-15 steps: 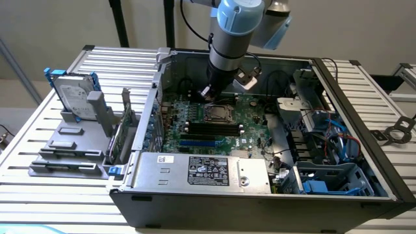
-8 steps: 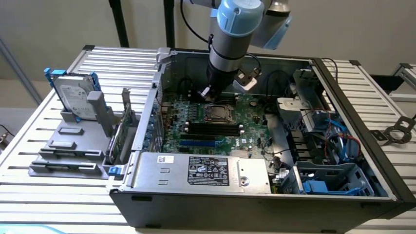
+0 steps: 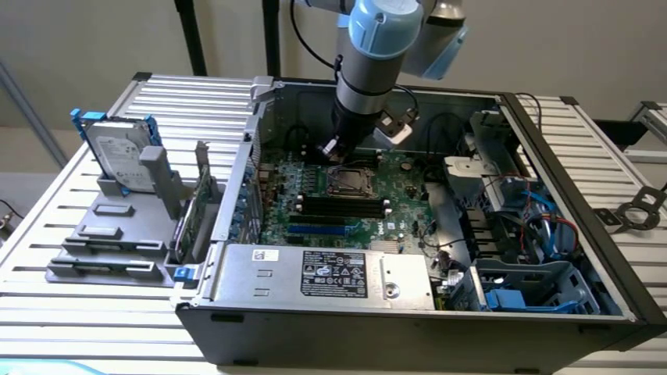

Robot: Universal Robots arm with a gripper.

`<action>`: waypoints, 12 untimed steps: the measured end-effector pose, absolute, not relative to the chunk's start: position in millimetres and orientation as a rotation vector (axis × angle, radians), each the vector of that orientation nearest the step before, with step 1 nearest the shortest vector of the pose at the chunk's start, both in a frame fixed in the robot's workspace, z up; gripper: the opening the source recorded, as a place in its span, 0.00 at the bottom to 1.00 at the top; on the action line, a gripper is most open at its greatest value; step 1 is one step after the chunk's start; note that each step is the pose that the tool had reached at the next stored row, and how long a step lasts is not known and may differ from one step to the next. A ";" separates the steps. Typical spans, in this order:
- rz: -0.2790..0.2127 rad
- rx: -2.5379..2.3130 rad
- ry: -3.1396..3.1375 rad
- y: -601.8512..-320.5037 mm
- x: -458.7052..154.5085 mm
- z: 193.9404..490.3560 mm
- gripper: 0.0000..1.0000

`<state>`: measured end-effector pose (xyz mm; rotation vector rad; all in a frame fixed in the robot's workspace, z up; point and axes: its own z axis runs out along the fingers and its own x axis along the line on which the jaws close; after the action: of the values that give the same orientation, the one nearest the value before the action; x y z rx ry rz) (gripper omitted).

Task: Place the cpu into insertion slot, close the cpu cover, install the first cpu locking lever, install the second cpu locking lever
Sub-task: 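Install the first cpu locking lever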

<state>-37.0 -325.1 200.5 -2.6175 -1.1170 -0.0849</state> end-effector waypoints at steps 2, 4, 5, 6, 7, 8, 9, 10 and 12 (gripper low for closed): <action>-0.084 -2.618 -1.117 -325.1 -35.6 200.5 0.11; -0.083 -2.619 -1.117 -325.1 -33.6 200.4 0.11; -0.082 -2.619 -1.117 -325.1 -32.7 200.4 0.11; -0.081 -2.618 -1.117 -325.1 -31.8 200.4 0.11; -0.080 -2.618 -1.117 -325.1 -30.8 200.4 0.11; -0.078 -2.618 -1.116 -325.2 -29.8 200.4 0.11; -0.076 -2.618 -1.116 -325.4 -28.9 200.4 0.11; -0.075 -2.617 -1.115 -325.7 -27.9 200.4 0.11; -0.071 -2.617 -1.114 -327.2 -26.6 200.4 0.11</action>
<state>-26.6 -327.2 200.4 -2.6166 -1.1144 -0.0713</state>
